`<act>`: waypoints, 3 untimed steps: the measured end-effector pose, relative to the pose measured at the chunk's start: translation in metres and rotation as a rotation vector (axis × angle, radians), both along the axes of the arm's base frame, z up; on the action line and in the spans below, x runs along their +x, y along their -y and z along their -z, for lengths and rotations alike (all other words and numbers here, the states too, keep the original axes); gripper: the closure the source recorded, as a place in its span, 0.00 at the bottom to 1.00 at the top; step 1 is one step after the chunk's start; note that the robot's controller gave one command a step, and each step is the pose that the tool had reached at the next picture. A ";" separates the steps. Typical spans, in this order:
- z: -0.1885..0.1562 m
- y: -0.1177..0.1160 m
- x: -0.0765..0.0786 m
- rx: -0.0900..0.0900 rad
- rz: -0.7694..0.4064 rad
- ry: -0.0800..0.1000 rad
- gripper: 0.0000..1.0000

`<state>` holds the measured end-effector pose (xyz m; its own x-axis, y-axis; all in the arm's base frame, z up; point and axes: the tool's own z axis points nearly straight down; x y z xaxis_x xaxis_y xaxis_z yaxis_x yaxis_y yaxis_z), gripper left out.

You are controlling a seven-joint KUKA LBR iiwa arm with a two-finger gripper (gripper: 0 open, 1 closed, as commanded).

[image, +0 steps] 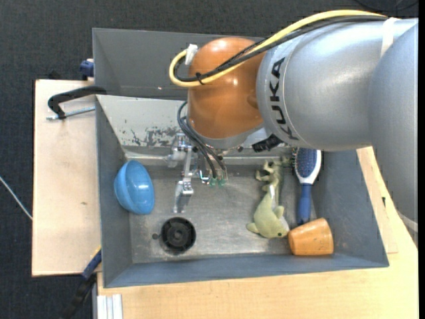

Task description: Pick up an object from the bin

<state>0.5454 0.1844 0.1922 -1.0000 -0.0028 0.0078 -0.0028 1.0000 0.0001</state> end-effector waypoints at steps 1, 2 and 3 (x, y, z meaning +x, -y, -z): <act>0.070 -0.024 -0.055 -0.001 0.001 -0.003 0.00; 0.099 0.033 -0.042 0.000 -0.389 0.005 0.00; 0.113 0.021 -0.049 0.005 -0.766 0.019 0.00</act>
Offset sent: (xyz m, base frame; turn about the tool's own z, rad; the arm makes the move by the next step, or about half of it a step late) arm -0.0512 0.0214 -0.0661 0.0067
